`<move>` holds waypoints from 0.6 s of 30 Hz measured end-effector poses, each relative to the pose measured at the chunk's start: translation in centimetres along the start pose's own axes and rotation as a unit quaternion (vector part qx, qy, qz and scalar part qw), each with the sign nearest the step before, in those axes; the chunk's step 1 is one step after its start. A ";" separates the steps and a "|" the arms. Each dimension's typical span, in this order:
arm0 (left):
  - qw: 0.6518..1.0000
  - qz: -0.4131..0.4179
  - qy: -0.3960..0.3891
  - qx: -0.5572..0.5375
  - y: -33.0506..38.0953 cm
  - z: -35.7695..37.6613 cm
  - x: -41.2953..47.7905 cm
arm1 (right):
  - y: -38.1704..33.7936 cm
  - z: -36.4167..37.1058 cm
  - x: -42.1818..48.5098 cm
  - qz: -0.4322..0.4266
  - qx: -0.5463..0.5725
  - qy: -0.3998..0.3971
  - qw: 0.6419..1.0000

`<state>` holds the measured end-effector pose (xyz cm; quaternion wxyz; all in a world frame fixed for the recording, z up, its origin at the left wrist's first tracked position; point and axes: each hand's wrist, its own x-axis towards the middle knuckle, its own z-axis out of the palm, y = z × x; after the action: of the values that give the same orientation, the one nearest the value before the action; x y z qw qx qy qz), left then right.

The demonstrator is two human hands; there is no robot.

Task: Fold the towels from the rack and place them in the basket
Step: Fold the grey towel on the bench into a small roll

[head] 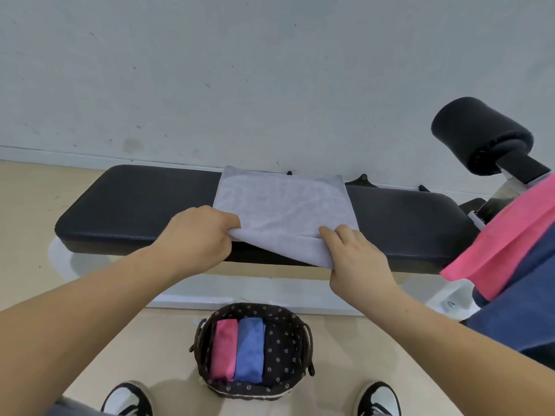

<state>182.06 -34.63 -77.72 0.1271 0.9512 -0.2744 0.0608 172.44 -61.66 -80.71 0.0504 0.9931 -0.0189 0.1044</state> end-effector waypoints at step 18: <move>0.919 -0.206 -0.020 -0.335 -2.0 -2.9 1.5 | 5.3 -4.4 1.0 0.267 0.502 -0.011 0.823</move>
<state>184.25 -33.00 -75.09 0.4427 0.8895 -0.0793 -0.0812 172.27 -66.45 -75.71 -0.4852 0.8383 -0.2285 0.0980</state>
